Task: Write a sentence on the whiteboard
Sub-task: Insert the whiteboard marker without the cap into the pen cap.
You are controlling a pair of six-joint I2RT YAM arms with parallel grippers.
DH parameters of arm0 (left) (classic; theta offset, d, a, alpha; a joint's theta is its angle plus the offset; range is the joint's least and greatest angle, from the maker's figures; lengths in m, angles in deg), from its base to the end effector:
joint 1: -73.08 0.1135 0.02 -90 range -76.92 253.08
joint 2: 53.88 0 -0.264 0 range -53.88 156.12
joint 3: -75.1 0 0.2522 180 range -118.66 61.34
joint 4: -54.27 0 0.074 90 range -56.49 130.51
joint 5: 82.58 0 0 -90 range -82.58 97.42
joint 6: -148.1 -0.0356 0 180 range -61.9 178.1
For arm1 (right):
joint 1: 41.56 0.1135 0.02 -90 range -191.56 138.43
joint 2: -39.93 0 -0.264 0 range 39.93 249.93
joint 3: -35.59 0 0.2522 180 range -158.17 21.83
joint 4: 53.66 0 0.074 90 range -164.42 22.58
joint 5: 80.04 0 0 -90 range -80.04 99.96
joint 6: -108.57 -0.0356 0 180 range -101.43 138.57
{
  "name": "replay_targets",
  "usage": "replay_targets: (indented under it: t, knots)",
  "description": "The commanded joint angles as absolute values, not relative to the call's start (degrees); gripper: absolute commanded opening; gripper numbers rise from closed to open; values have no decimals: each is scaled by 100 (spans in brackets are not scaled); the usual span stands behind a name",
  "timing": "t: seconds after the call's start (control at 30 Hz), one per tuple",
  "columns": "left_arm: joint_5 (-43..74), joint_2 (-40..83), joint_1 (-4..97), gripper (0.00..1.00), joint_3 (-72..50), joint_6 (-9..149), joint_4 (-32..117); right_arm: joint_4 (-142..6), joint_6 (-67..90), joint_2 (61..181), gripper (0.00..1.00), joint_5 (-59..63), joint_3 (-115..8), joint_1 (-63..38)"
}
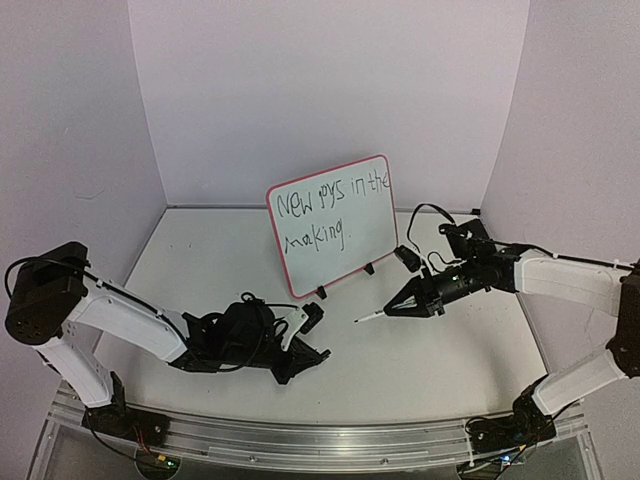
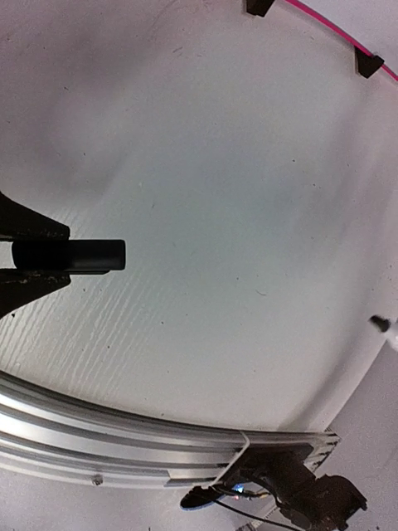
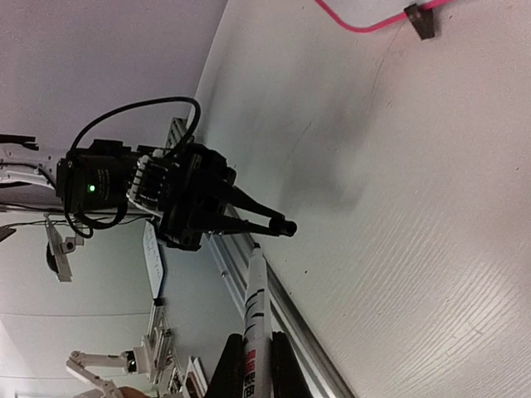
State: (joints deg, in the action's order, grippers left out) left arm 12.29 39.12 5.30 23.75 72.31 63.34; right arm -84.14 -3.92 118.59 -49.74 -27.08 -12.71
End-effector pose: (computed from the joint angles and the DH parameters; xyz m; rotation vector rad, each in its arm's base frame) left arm 0.1161 -0.2923 0.1506 1.0764 2.0143 -0.8936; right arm 0.2250 0.1591 0.2362 -0.6809 2.3615 1.6534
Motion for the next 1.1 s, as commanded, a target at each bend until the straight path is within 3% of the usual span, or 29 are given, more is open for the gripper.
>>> replay_targets:
  t: [0.0, 1.07]
  knots:
    - [1743, 3694, 476, 0, 2510, 7525, 7143, -9355, 82, 12117, 0, -5959, -3114, -965]
    - [1883, 3537, 126, 0, 2655, 7576, 7461, -9985, 546, 12904, 0, -5298, -3673, -471]
